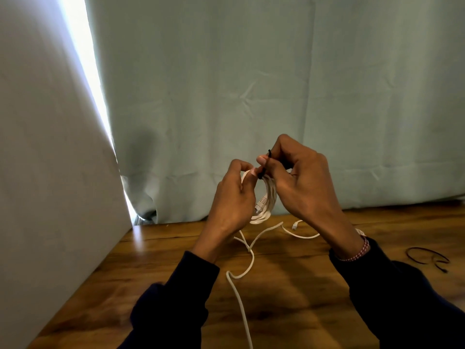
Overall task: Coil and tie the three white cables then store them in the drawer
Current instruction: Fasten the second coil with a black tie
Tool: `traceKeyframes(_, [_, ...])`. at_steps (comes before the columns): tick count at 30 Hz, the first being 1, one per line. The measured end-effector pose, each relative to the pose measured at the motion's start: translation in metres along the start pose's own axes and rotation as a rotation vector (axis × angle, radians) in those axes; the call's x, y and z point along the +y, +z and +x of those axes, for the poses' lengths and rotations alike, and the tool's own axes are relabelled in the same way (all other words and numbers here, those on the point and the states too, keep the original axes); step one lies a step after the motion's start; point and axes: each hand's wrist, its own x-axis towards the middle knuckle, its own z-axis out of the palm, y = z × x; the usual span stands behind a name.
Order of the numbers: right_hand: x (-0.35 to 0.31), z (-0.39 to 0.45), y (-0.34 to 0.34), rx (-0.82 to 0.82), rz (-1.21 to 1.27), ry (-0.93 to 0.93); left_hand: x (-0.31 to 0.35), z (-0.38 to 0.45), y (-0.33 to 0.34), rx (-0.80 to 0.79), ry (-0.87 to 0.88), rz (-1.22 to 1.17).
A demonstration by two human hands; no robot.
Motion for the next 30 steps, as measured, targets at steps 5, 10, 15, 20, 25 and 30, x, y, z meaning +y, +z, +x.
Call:
traceKeyframes(5, [0.005, 0.005, -0.003, 0.066, 0.099, 0.103, 0.006, -0.002, -0.003, -0.031, 0.098, -0.019])
traceKeyframes(10, [0.014, 0.01, -0.008, 0.138, 0.073, 0.155, 0.016, -0.005, -0.005, -0.105, 0.182, -0.039])
traceKeyframes(15, [0.023, 0.01, -0.004, 0.115, 0.02, 0.183, 0.015, -0.006, -0.006, -0.179, 0.19, -0.058])
traceKeyframes(20, [0.026, 0.01, -0.005, 0.042, 0.032, 0.218, 0.013, -0.006, -0.006, -0.206, 0.144, -0.016])
traceKeyframes(25, [0.02, 0.012, -0.01, 0.019, 0.119, 0.254, 0.012, -0.007, -0.004, -0.162, 0.199, -0.006])
traceKeyframes(30, [0.018, 0.012, -0.012, 0.014, 0.099, 0.216, 0.014, -0.006, -0.007, -0.156, 0.21, -0.044])
